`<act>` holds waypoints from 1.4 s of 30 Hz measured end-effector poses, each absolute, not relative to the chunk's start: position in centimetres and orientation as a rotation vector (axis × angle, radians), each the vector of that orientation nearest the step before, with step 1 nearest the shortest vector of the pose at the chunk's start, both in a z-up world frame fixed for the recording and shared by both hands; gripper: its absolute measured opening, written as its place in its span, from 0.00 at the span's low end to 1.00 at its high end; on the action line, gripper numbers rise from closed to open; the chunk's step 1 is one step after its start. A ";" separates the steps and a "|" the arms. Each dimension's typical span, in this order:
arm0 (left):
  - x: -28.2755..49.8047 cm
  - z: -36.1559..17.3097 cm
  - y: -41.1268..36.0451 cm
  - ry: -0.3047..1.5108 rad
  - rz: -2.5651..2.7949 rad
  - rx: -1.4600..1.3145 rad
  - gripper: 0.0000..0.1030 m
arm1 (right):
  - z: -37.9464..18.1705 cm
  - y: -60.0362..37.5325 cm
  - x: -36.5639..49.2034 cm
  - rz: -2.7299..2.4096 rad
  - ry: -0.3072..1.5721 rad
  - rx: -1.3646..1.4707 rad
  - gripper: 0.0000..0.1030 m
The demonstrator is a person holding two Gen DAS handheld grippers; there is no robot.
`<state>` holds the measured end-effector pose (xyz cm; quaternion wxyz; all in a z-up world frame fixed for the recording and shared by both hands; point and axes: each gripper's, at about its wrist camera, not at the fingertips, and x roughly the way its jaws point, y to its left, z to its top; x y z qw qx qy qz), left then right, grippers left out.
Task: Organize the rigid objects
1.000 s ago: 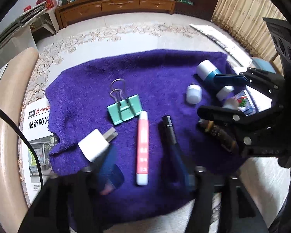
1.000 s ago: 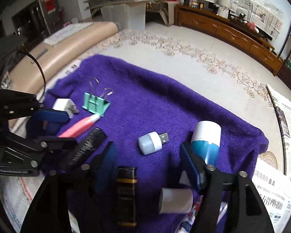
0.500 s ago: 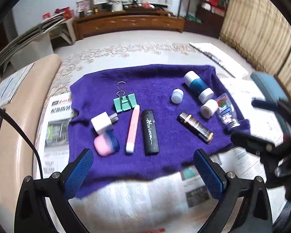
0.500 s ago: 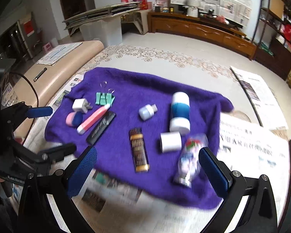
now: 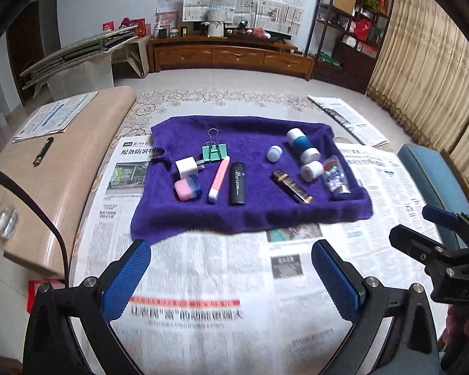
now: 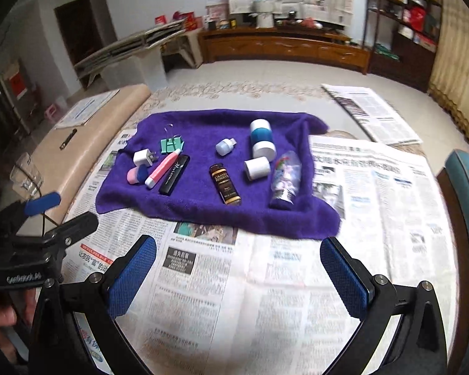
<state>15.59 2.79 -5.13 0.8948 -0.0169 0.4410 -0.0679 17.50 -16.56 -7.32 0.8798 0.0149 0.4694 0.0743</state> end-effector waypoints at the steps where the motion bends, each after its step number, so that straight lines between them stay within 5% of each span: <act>1: 14.9 -4.7 2.8 0.905 -0.140 -0.034 1.00 | -6.9 -16.6 17.0 0.146 0.977 0.036 1.00; 42: 4.9 -0.3 2.8 0.838 -0.040 0.044 1.00 | -2.6 -15.1 7.6 0.042 0.940 0.043 1.00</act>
